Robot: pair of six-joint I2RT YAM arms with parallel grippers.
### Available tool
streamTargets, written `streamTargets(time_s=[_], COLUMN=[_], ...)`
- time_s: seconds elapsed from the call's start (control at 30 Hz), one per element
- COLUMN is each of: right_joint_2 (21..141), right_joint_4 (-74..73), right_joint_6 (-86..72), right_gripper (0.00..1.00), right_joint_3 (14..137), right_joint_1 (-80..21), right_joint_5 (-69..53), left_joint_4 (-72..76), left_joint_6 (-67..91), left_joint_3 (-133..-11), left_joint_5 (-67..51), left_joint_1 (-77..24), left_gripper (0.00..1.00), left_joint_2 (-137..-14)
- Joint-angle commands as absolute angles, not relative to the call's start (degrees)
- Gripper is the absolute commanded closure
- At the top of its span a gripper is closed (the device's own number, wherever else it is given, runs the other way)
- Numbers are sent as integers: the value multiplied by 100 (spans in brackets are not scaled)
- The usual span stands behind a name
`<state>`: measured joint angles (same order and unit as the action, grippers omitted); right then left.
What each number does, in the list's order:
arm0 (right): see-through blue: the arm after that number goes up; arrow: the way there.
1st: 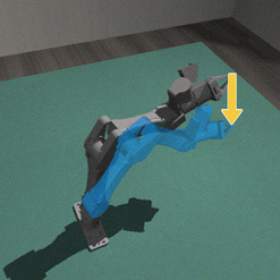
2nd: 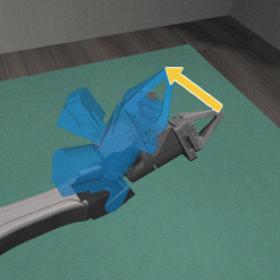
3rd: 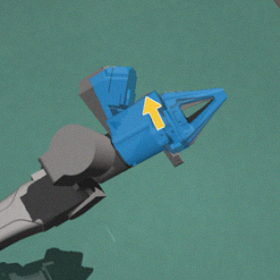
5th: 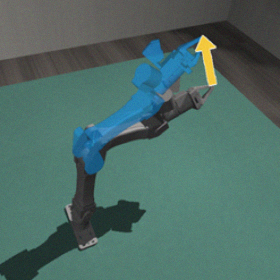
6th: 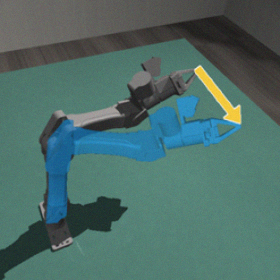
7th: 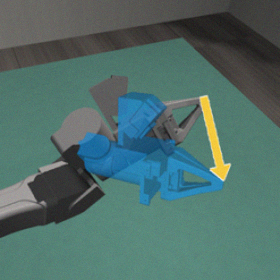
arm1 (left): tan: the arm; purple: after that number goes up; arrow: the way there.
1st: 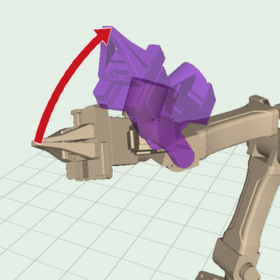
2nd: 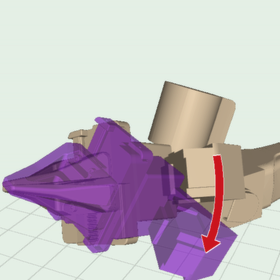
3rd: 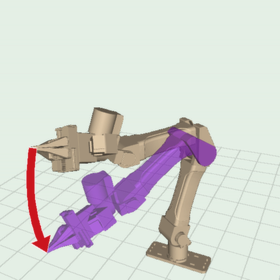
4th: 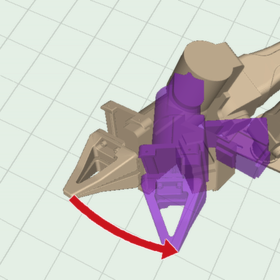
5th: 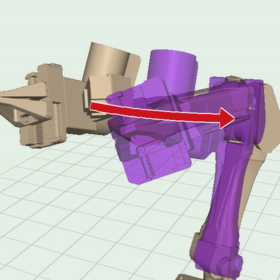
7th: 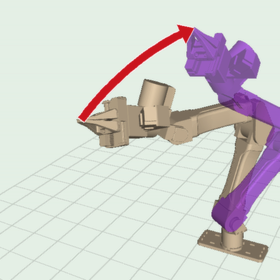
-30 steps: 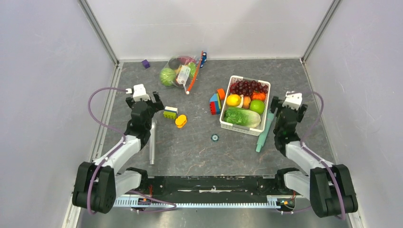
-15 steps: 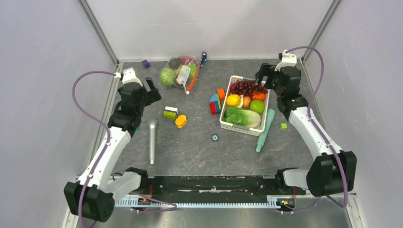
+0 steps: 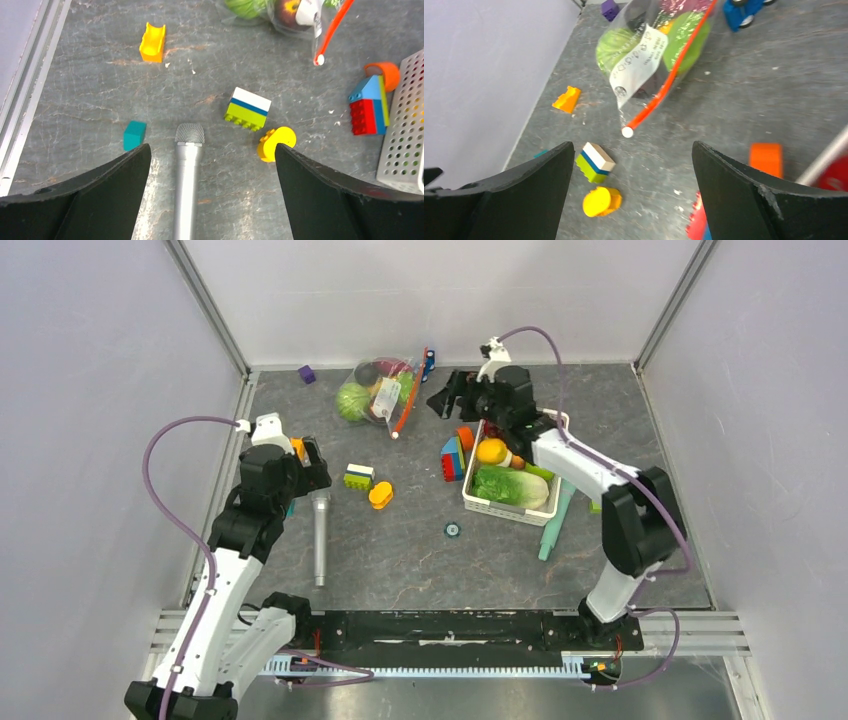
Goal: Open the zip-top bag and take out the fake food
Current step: Pick up the zipper food storage bag at the center of the board.
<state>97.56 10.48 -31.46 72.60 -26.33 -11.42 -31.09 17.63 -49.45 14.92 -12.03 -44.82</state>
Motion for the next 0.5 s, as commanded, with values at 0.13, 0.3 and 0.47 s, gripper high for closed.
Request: streamTargets(time_s=[0.13, 0.3, 0.47], right_joint_2=[11223, 12084, 12735], right_joint_4=[2439, 2731, 2921], right_joint_6=[-4460, -4861, -5183], right_gripper=[15, 20, 22], right_joint_3=[7843, 8411, 8867], right_joint_1=[-3008, -3168, -3297], right_joint_5=[-1056, -1039, -929], left_joint_4=[-3258, -3270, -3277], left_joint_6=[1371, 1380, 1380], left_joint_3=[-4773, -4747, -4738], left_joint_5=[1589, 1573, 1600], left_joint_1=[-1204, -1204, -1204], left_gripper=[0, 0, 0], left_joint_2=[-4393, -4330, -4315])
